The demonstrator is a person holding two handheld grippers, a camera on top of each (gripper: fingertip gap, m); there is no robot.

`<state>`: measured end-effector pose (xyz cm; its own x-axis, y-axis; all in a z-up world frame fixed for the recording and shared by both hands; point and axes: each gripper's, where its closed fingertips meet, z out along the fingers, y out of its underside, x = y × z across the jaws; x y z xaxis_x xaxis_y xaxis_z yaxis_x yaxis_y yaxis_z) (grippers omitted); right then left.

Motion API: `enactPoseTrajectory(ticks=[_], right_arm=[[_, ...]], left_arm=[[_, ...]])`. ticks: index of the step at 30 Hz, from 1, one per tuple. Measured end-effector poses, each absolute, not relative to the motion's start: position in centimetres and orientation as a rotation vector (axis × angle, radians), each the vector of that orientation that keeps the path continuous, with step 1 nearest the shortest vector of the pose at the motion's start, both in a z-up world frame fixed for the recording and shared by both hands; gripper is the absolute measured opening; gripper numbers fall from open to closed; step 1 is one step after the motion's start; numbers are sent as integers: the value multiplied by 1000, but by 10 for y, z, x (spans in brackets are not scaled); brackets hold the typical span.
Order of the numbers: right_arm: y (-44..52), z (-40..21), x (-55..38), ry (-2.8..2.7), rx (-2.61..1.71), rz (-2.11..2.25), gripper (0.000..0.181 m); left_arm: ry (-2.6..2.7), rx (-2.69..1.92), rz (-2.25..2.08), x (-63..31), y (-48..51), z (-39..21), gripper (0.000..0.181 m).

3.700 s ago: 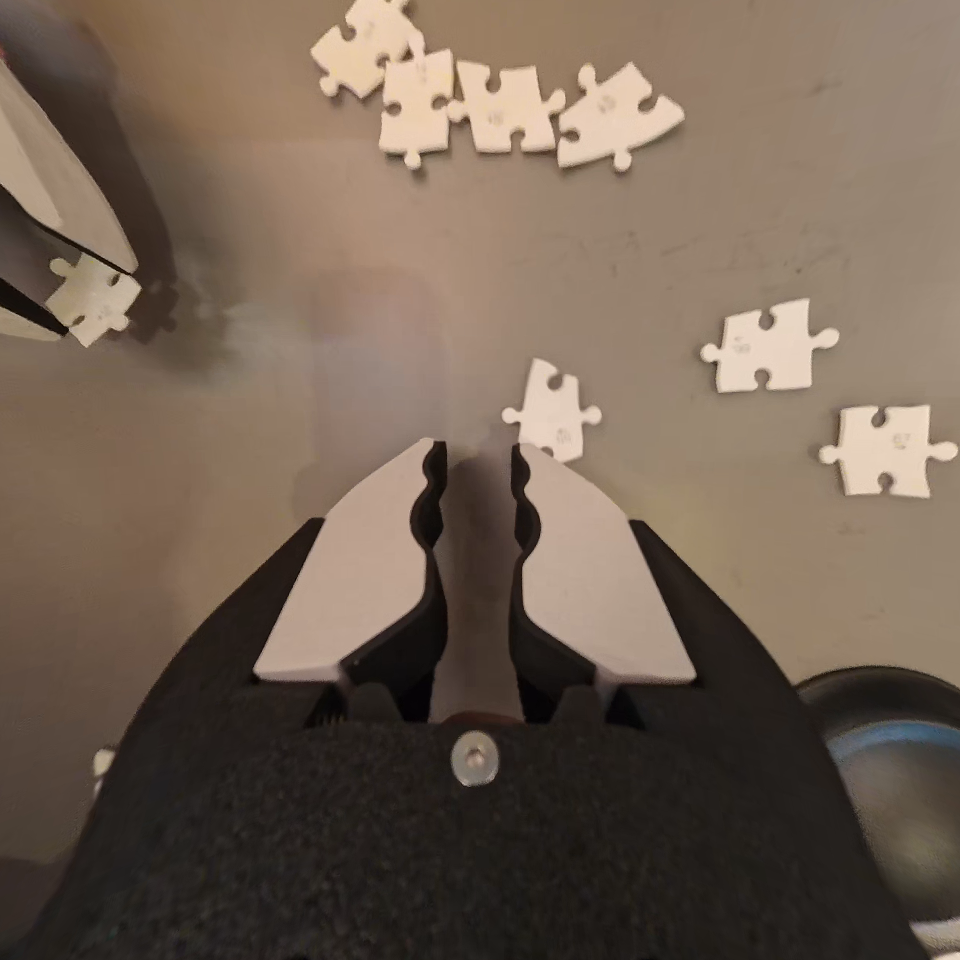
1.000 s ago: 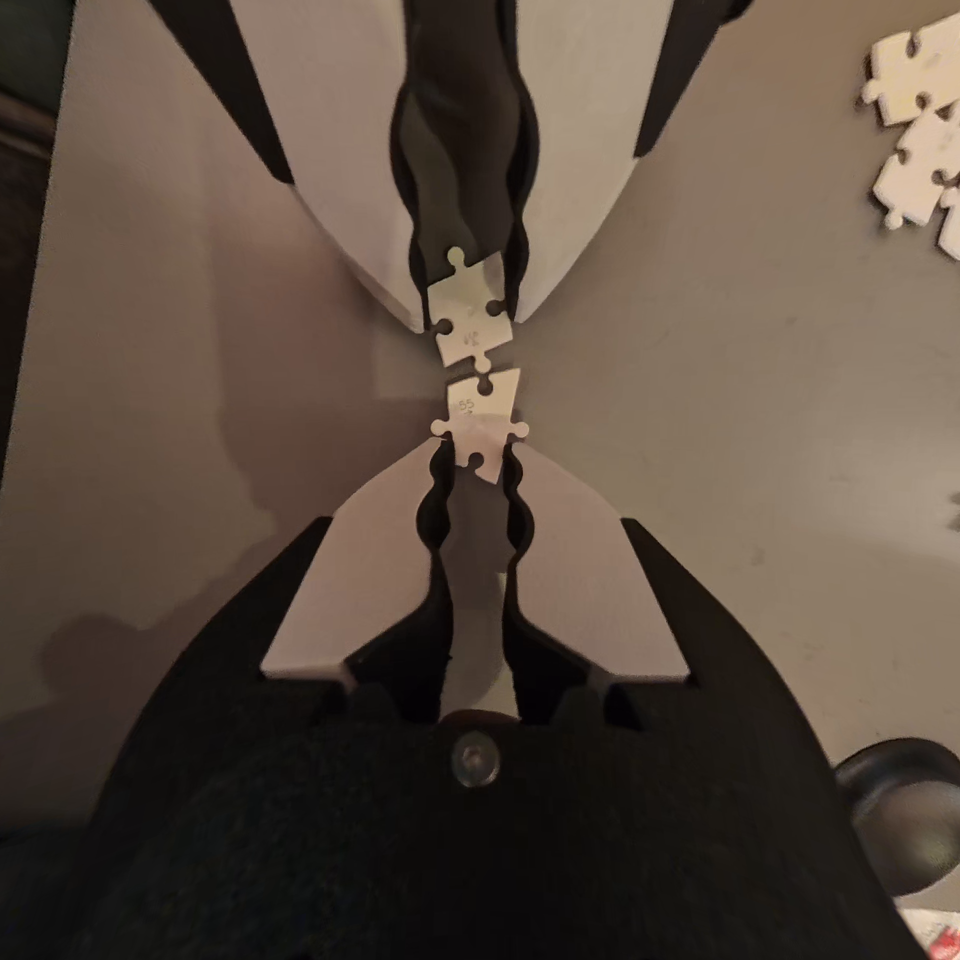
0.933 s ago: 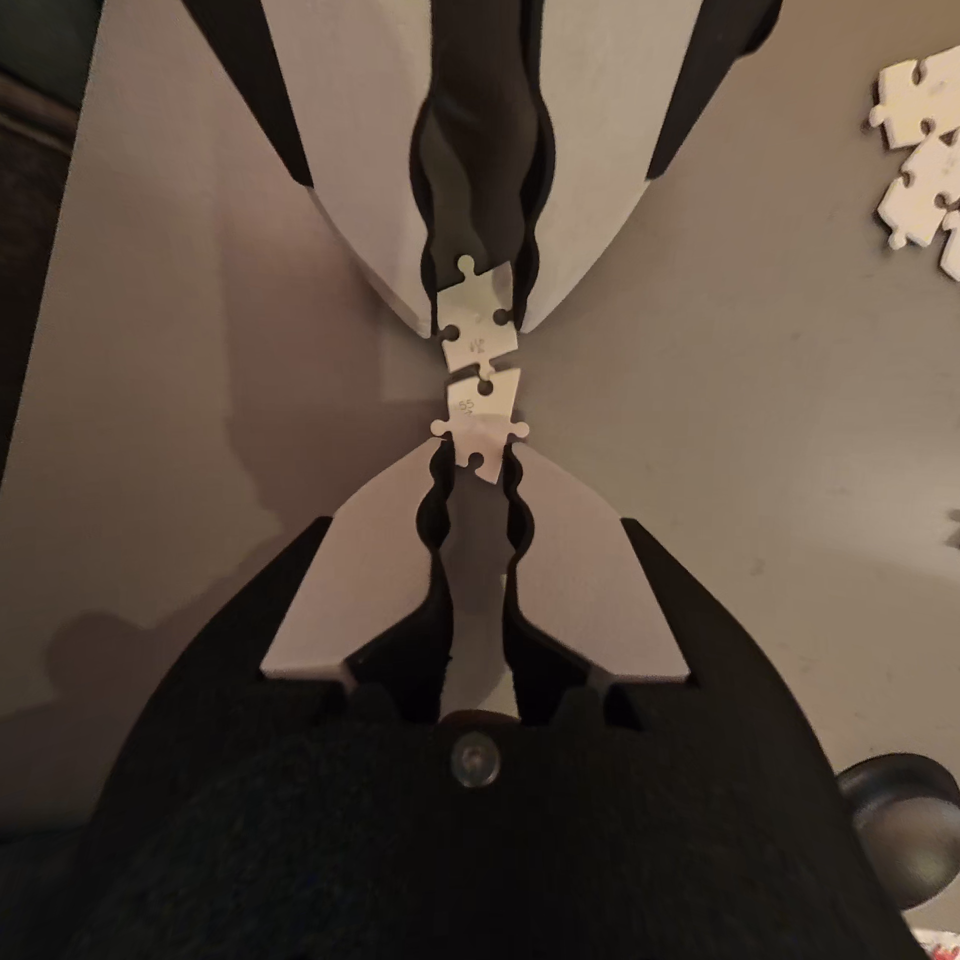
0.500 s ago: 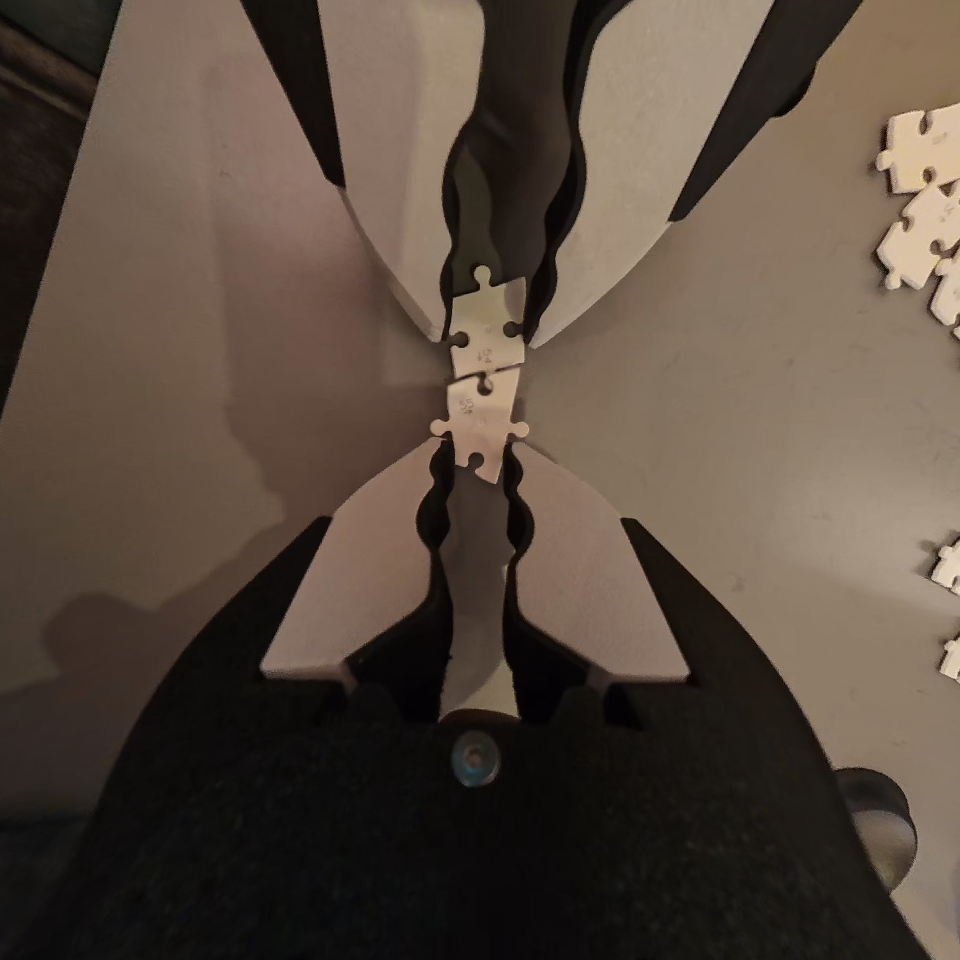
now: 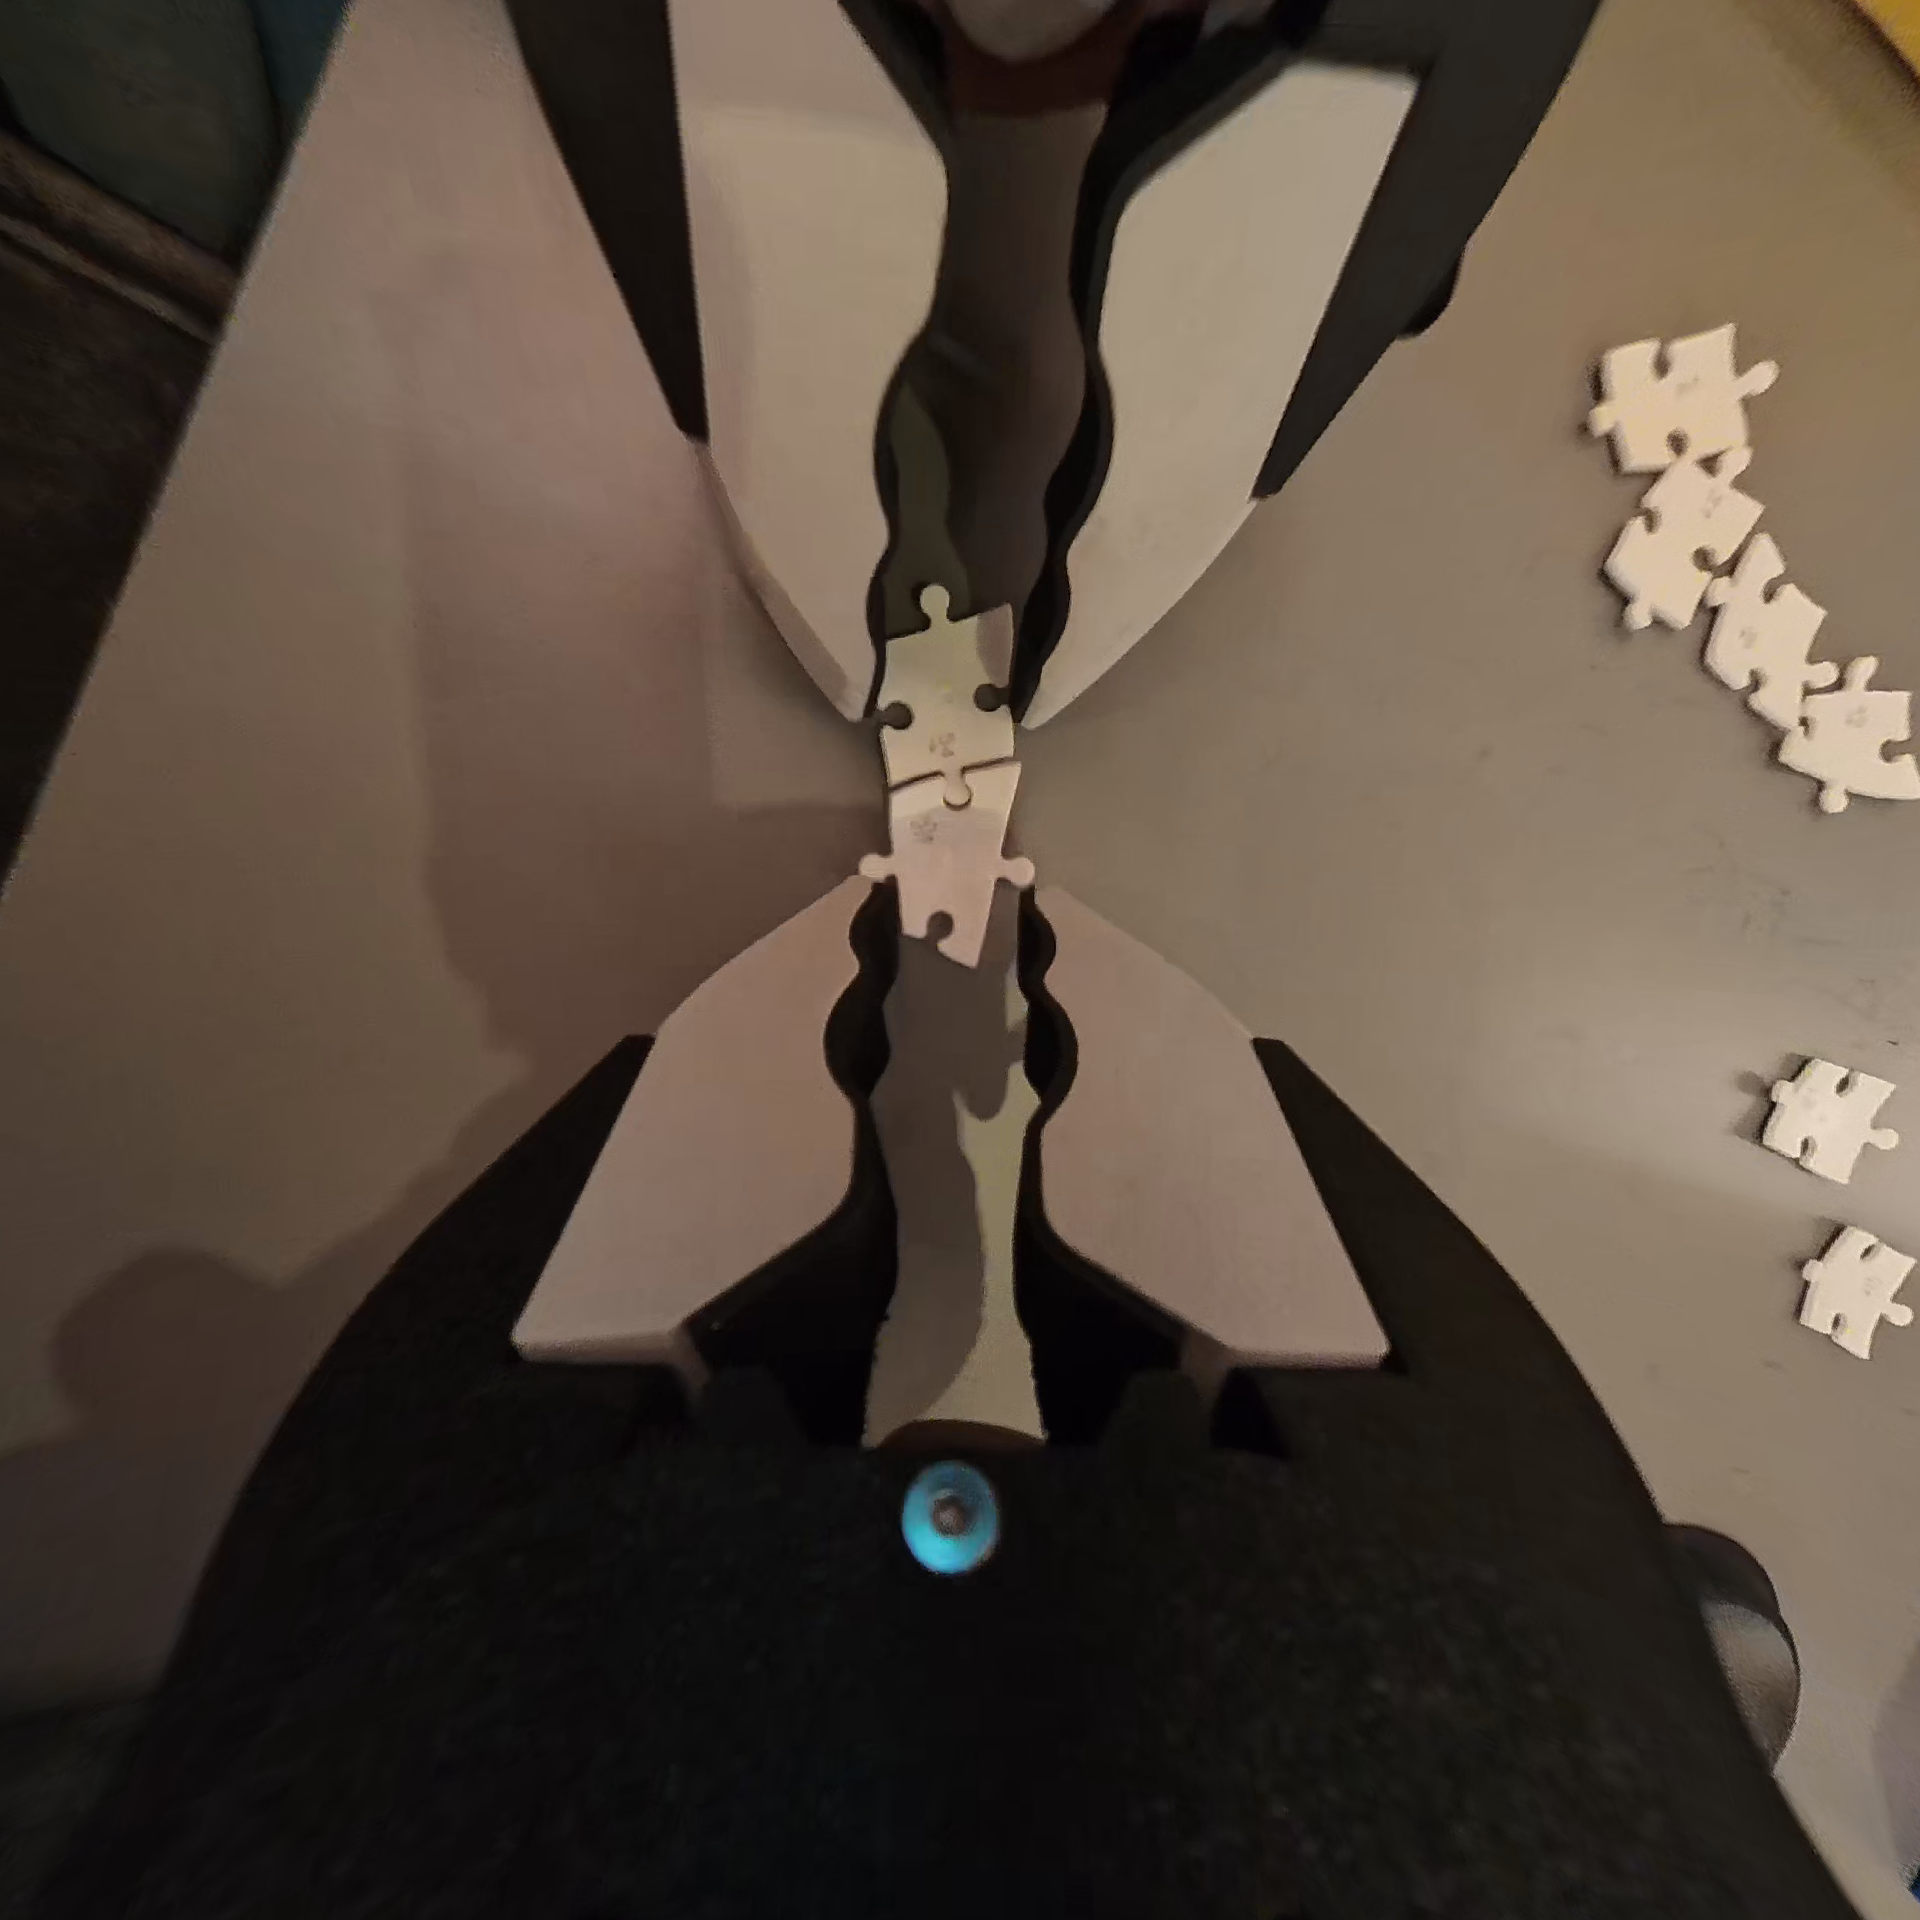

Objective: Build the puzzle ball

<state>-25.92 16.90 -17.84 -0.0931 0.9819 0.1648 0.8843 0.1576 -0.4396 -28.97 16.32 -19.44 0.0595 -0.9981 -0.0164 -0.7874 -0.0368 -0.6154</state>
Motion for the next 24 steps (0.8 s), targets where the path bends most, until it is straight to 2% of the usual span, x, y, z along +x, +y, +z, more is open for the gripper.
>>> enactPoseTrajectory(ticks=[4,8,11,20,24], right_arm=[[165,-175,-268,-1984,-1734,382,8],[169,-186,-276,-1980,-1686,365,8],[169,-192,-276,-1997,-1685,337,0],[169,-193,-277,-2000,-1661,300,0],[169,-193,-277,-2008,-1678,280,0]], left_arm=[[1777,-1877,-597,-290,163,-194,27],[1776,-1878,-589,-290,163,-194,27],[1770,-1881,-589,-289,163,-194,27],[1745,-1890,-584,-288,165,-193,27],[1606,-1916,-590,-302,168,-174,30]])
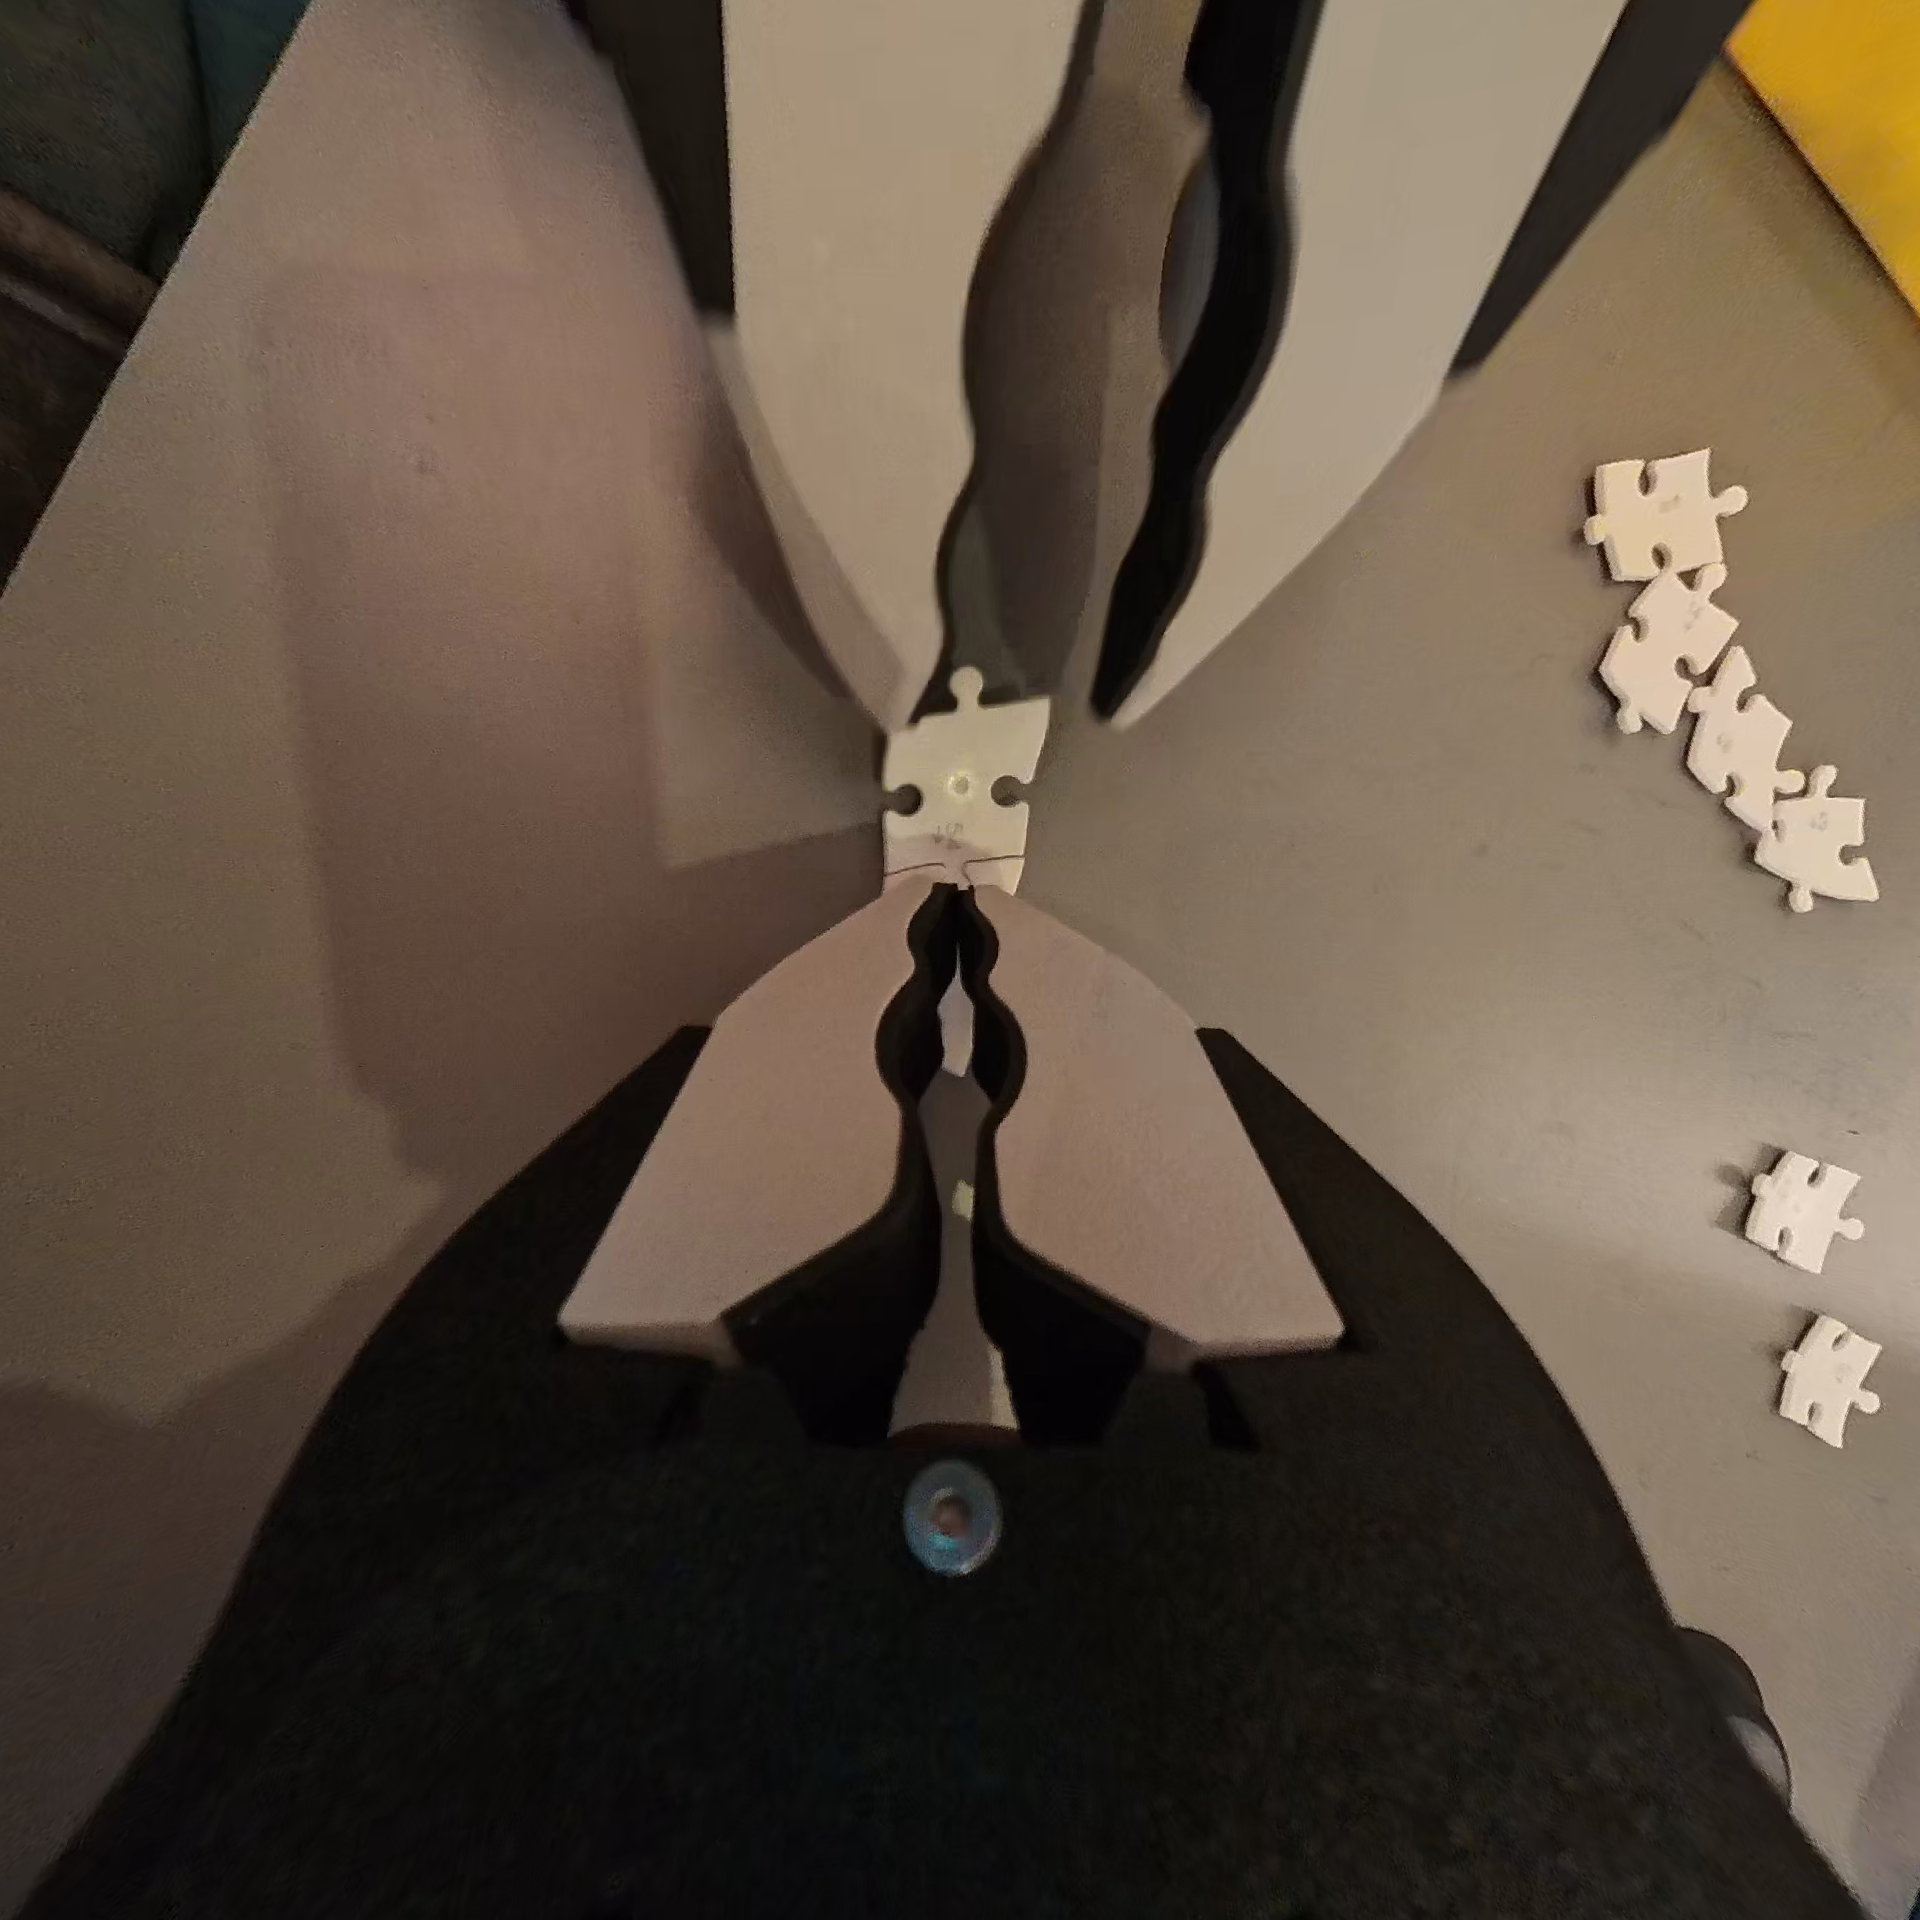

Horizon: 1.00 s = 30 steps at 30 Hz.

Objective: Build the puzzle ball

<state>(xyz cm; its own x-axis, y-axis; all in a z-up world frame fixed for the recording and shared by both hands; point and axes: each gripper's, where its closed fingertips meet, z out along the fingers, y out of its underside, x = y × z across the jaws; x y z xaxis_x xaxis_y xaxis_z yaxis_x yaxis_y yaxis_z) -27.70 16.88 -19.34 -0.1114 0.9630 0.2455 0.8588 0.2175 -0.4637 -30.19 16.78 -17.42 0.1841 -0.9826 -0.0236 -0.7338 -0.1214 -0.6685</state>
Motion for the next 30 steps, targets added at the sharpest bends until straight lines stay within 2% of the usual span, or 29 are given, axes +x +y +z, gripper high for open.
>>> enactPoseTrajectory(ticks=[4,10,16,26,30], right_arm=[[172,-192,-276,-2002,-1678,240,0],[173,-180,-279,-1969,-1684,287,0],[172,-188,-287,-2022,-1718,299,0],[170,-194,-288,-2033,-1798,275,0],[180,-168,-287,-1906,-1814,315,0]], left_arm=[[1392,-1969,-618,-329,170,-149,31],[1214,-2002,-592,-354,154,-144,29],[1224,-2041,-603,-358,138,-162,28],[1212,-2022,-602,-364,143,-158,27],[1212,-2020,-600,-364,143,-158,28]])
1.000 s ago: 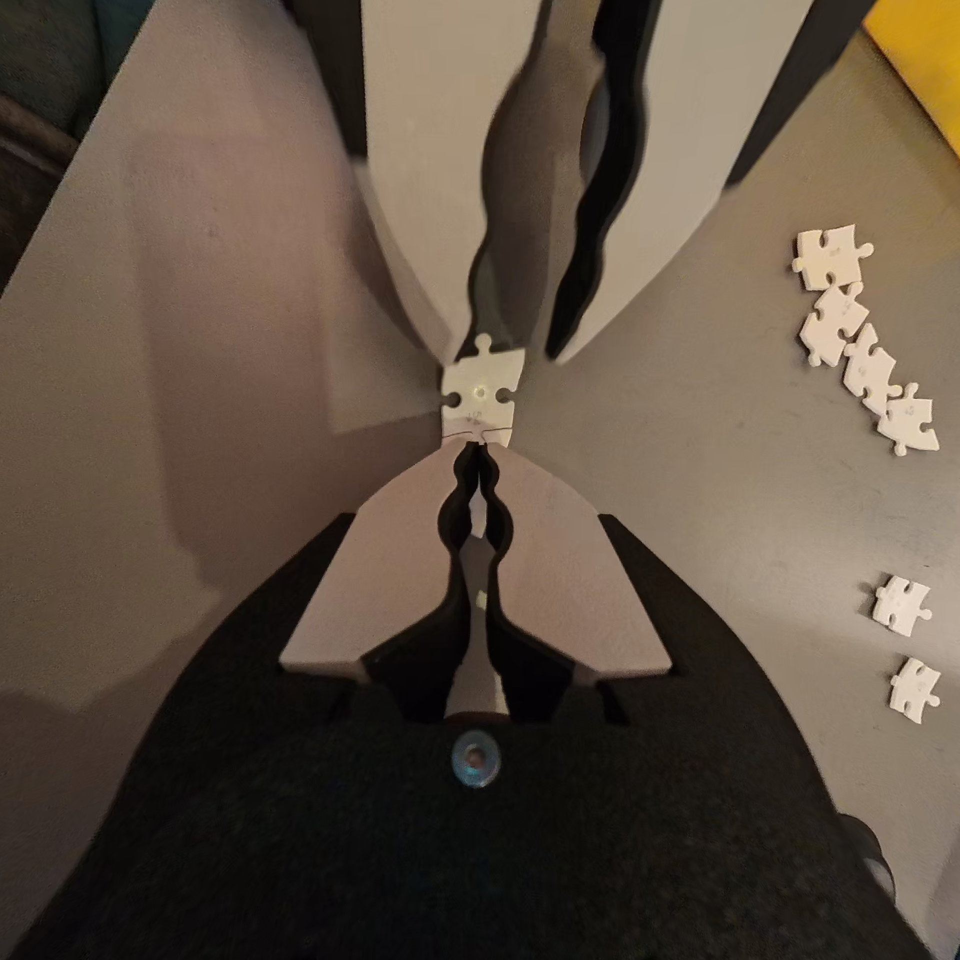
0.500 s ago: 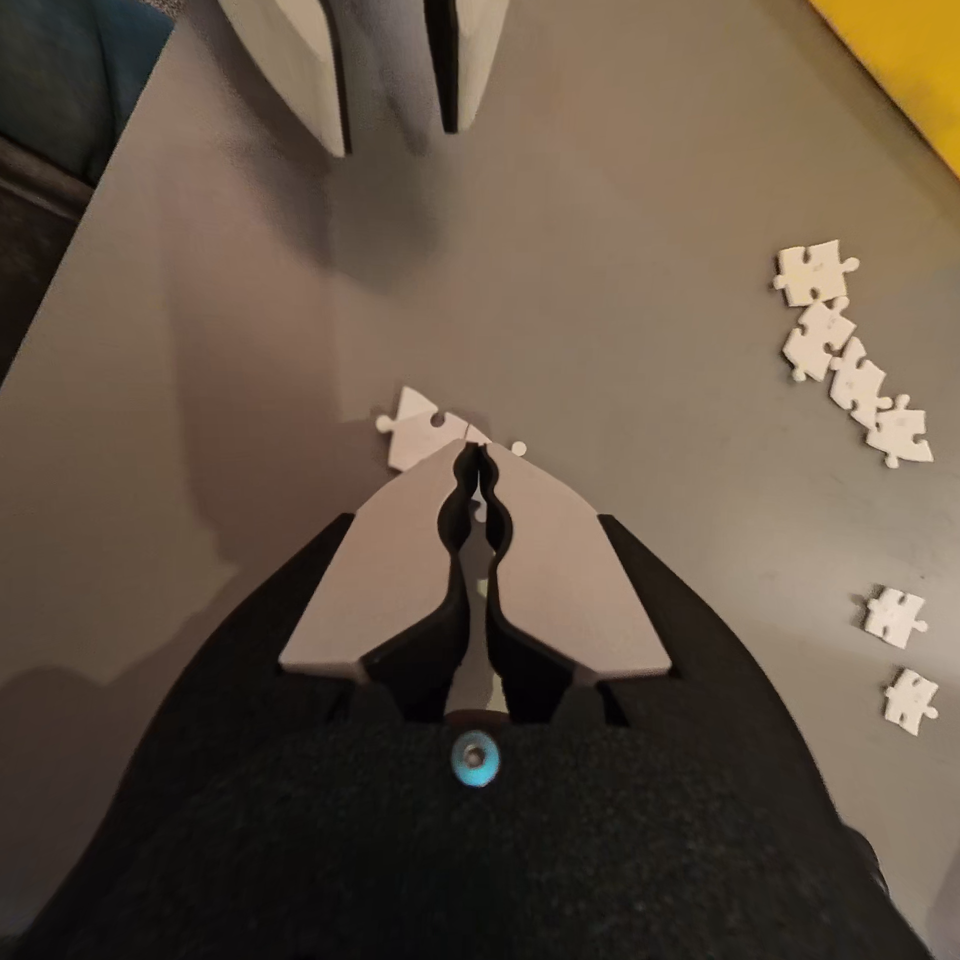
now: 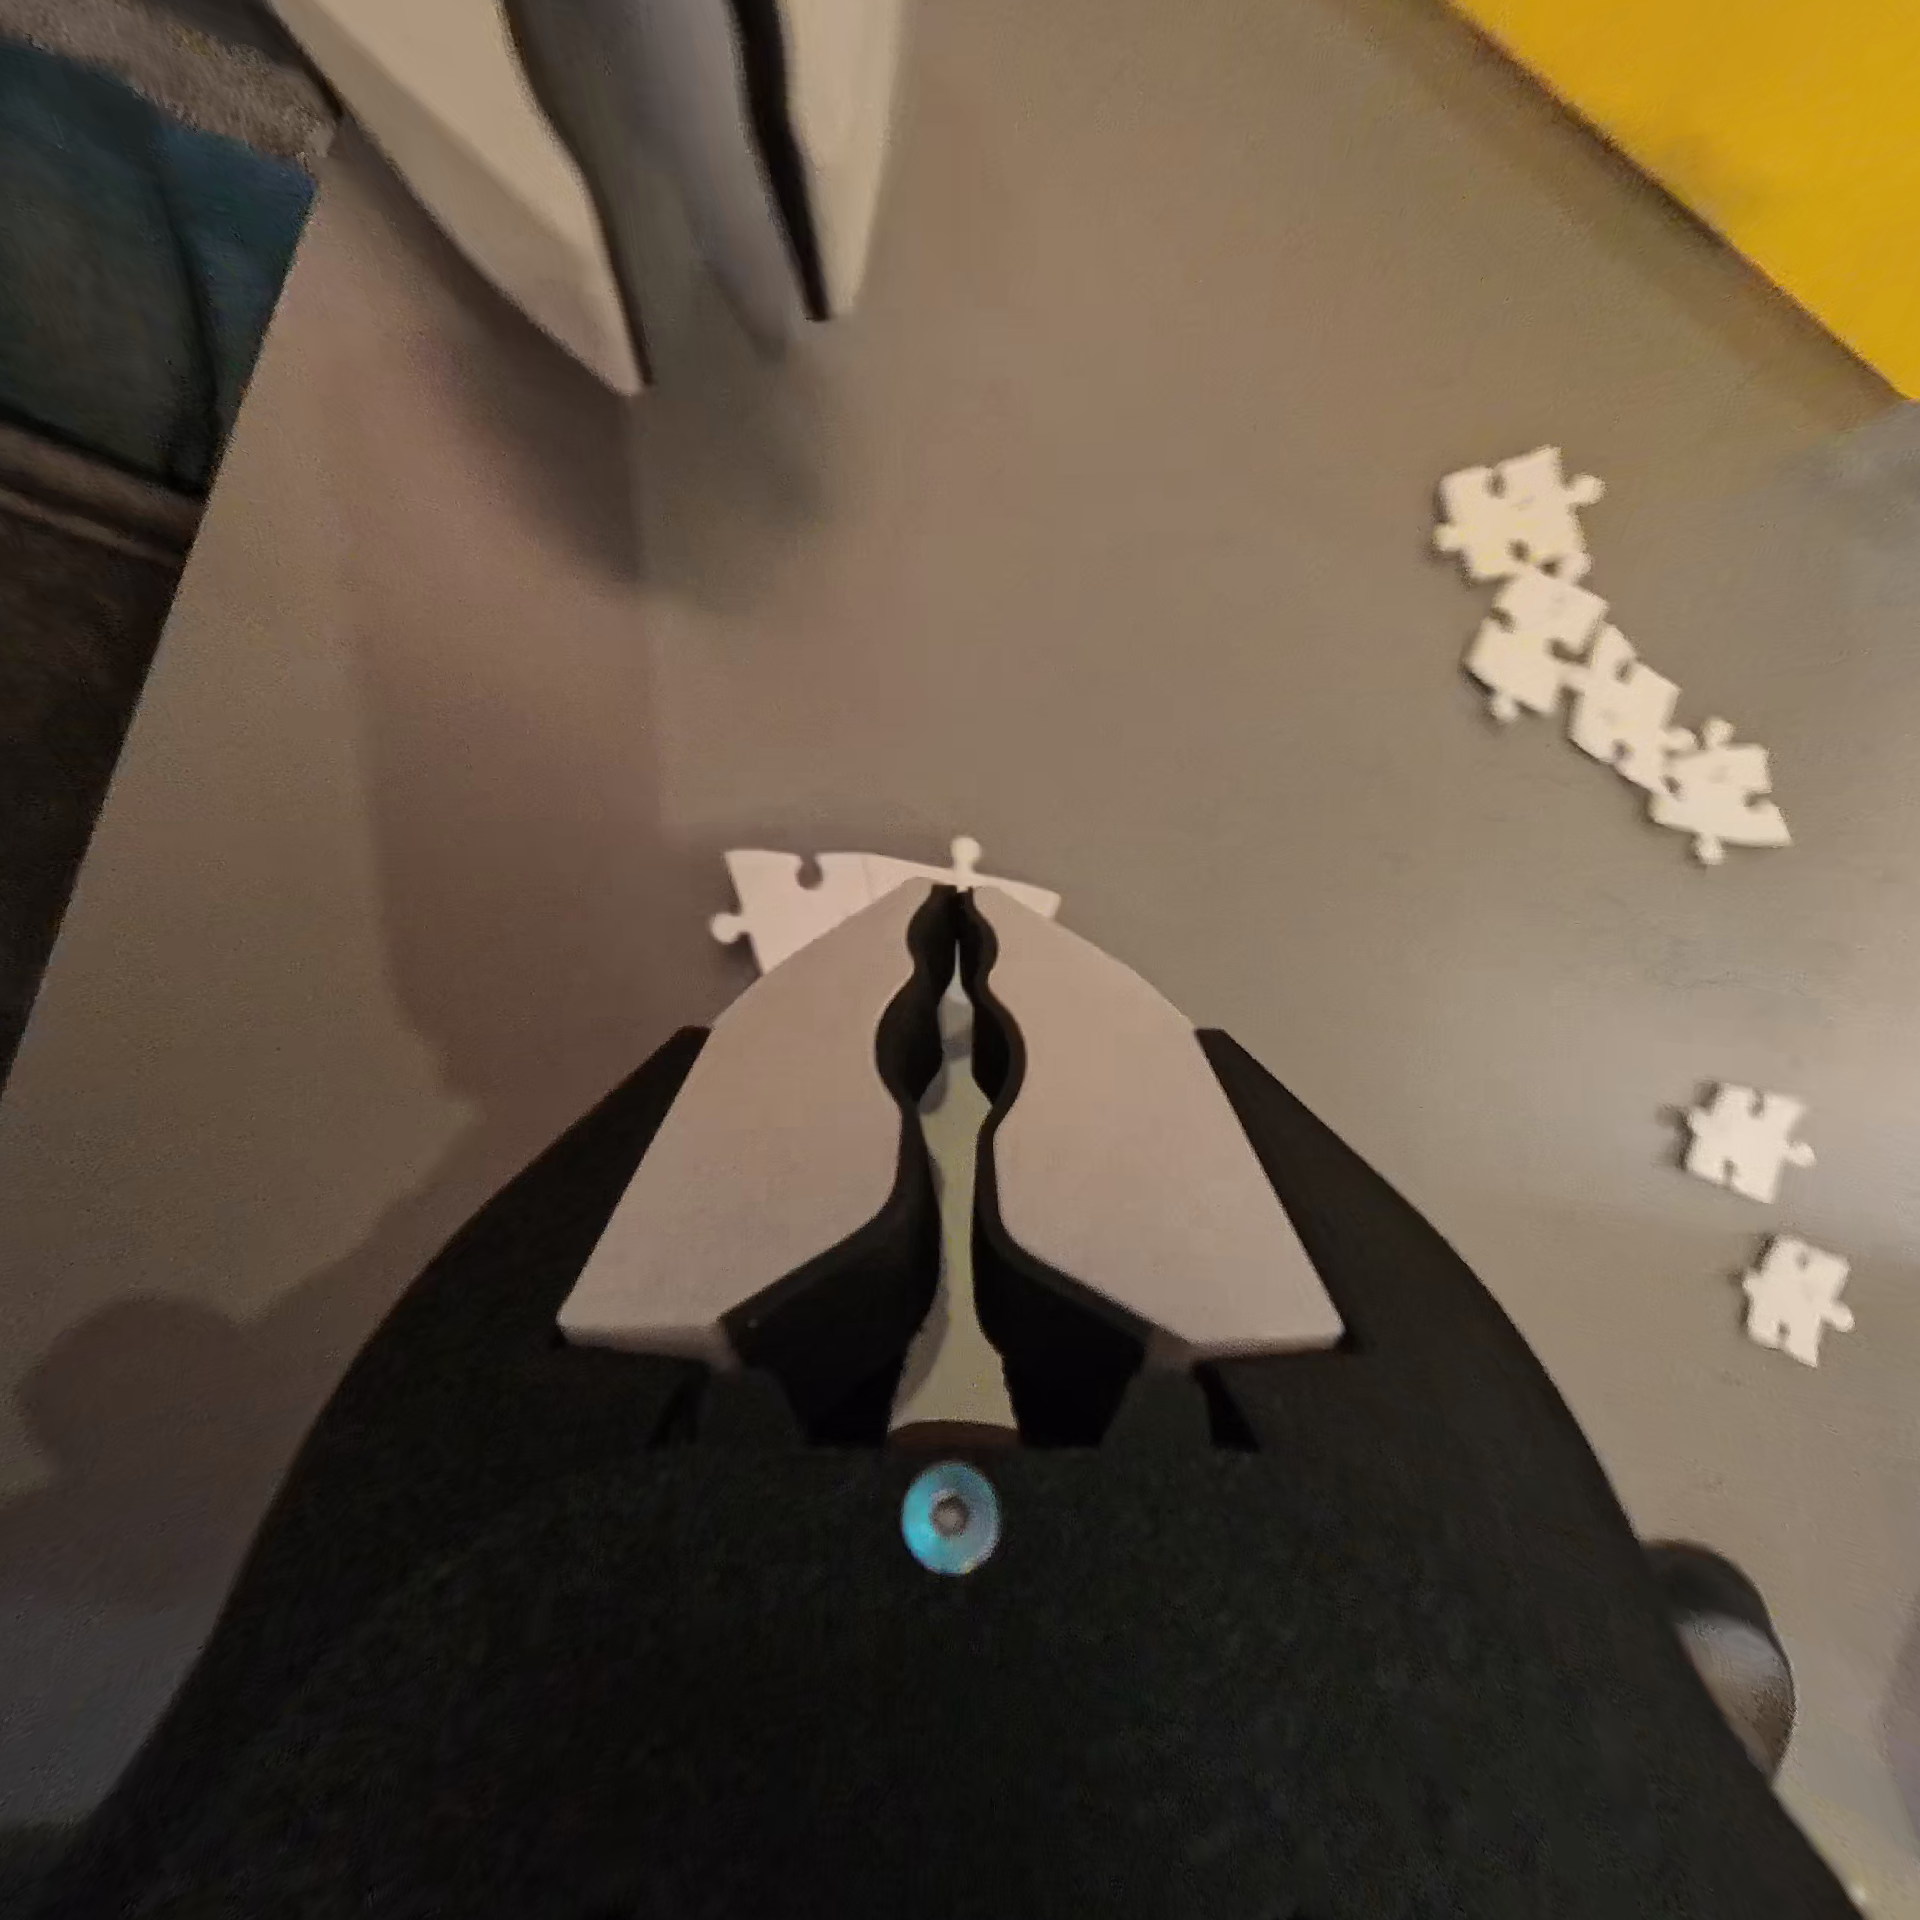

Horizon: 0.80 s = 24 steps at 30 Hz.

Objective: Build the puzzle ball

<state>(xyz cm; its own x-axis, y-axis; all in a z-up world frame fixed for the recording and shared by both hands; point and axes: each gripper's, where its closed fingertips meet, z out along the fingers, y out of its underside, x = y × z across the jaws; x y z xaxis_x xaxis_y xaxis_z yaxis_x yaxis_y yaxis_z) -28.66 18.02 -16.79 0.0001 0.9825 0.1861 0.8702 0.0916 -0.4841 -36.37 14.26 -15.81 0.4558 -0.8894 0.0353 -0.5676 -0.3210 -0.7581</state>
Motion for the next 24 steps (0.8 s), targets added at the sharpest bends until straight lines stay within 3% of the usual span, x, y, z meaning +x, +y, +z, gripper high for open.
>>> enactPoseTrajectory(ticks=[7,24], right_arm=[[166,-171,-253,-1870,-2049,287,0],[155,-196,-281,-1883,-2039,340,0]], left_arm=[[1223,-2027,-592,-362,142,-161,28],[1225,-2022,-580,-360,143,-161,28]])
